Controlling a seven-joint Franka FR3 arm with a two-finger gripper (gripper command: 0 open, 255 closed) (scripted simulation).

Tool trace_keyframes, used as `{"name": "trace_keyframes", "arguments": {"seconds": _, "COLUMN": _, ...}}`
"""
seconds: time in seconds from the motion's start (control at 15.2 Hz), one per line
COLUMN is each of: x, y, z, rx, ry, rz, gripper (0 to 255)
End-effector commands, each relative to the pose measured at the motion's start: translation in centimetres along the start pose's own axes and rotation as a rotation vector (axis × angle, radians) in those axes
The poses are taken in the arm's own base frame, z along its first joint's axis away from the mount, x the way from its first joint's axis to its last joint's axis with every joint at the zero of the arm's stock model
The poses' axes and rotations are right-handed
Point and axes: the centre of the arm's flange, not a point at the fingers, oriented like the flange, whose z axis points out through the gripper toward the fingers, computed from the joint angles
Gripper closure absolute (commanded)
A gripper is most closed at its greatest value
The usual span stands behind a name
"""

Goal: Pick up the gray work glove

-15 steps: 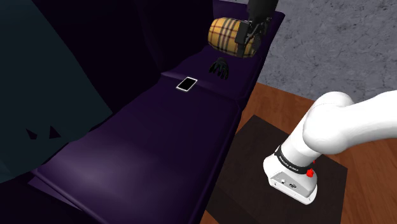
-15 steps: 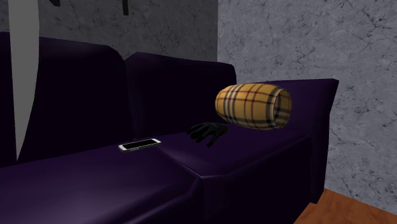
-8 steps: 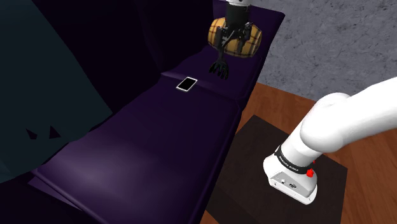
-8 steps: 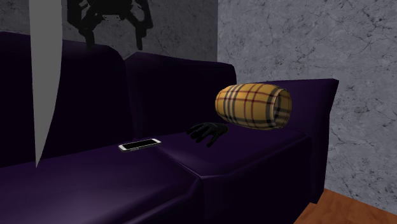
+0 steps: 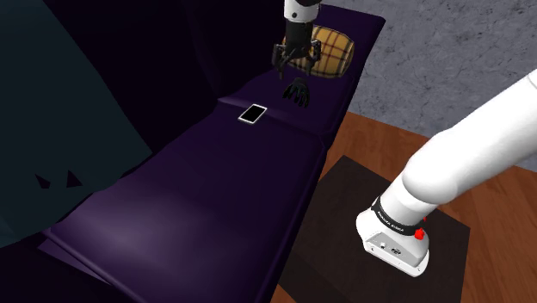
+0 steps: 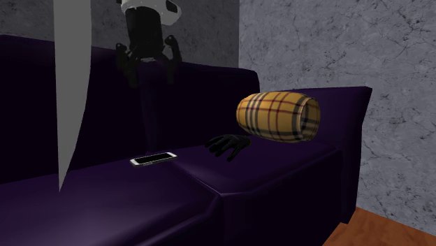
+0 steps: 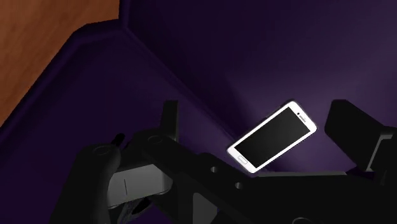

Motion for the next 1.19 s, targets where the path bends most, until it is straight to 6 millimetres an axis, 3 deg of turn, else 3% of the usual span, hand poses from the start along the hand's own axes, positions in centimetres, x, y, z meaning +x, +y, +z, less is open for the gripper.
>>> {"name": "trace_keyframes", "arguments": {"seconds": 0.0, "x": 2.8, "y": 0.2, "z": 1.1, "rx": -0.009, "ry": -0.006, "rz": 0.066, "gripper": 0}}
{"name": "trace_keyframes", "arguments": {"seconds": 0.53, "x": 12.1, "y": 2.6, "z": 6.2, "rx": -0.046, "ry": -0.034, "rz": 0.321, "gripper": 0}}
{"name": "trace_keyframes", "arguments": {"seconds": 1.12, "x": 21.3, "y": 8.3, "z": 11.9, "rx": -0.088, "ry": -0.064, "rz": 0.607, "gripper": 0}}
